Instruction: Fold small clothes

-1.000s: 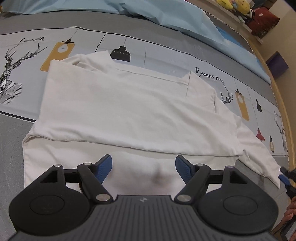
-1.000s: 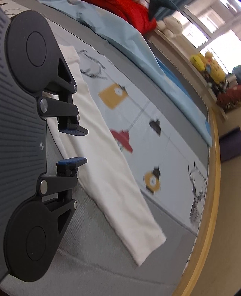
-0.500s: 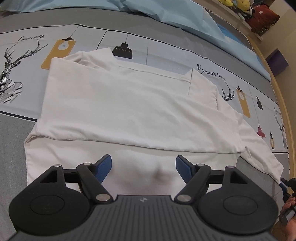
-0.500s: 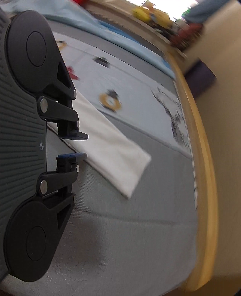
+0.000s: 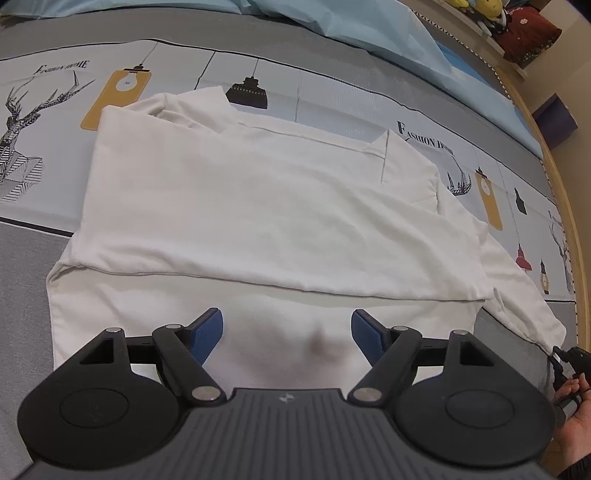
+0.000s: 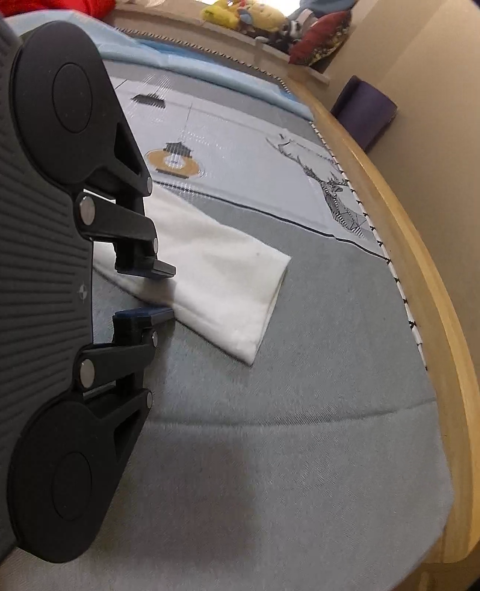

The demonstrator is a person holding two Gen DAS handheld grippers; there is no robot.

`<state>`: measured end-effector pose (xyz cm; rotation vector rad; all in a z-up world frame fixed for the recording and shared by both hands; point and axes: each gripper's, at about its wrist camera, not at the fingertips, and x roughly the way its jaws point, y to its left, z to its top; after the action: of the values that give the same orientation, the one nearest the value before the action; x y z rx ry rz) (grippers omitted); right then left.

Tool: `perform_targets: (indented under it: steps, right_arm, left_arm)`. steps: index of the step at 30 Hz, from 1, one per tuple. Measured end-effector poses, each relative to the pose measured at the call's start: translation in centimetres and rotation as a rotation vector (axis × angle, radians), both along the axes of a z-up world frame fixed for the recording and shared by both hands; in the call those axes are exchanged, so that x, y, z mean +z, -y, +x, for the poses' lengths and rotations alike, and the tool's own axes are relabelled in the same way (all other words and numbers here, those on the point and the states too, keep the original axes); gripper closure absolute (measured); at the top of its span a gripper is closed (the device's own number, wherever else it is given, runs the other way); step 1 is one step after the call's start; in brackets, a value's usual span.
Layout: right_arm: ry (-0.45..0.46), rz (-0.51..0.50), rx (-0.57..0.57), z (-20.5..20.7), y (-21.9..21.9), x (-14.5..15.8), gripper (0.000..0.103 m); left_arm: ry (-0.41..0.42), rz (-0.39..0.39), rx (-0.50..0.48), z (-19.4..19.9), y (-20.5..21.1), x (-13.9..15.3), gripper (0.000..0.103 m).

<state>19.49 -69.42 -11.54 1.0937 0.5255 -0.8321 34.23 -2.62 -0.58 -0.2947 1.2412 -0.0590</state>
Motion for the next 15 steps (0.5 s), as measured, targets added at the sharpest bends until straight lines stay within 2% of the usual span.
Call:
perform_targets:
  steps: [8,12,15]
  right_arm:
    - [-0.002,-0.034,0.005,0.7,-0.3,0.0,0.085]
    - [-0.021,-0.062,-0.005,0.6,-0.5,0.4,0.096]
    - [-0.028,-0.107,-0.012,0.8,-1.4,1.5,0.097]
  left_arm:
    - [-0.003,0.009,0.005,0.3,-0.2,-0.2,0.022]
    - [-0.002,0.005,0.008,0.3,-0.3,-0.2,0.022]
    - [0.002,0.002,0.008,0.2,-0.5,0.0,0.022]
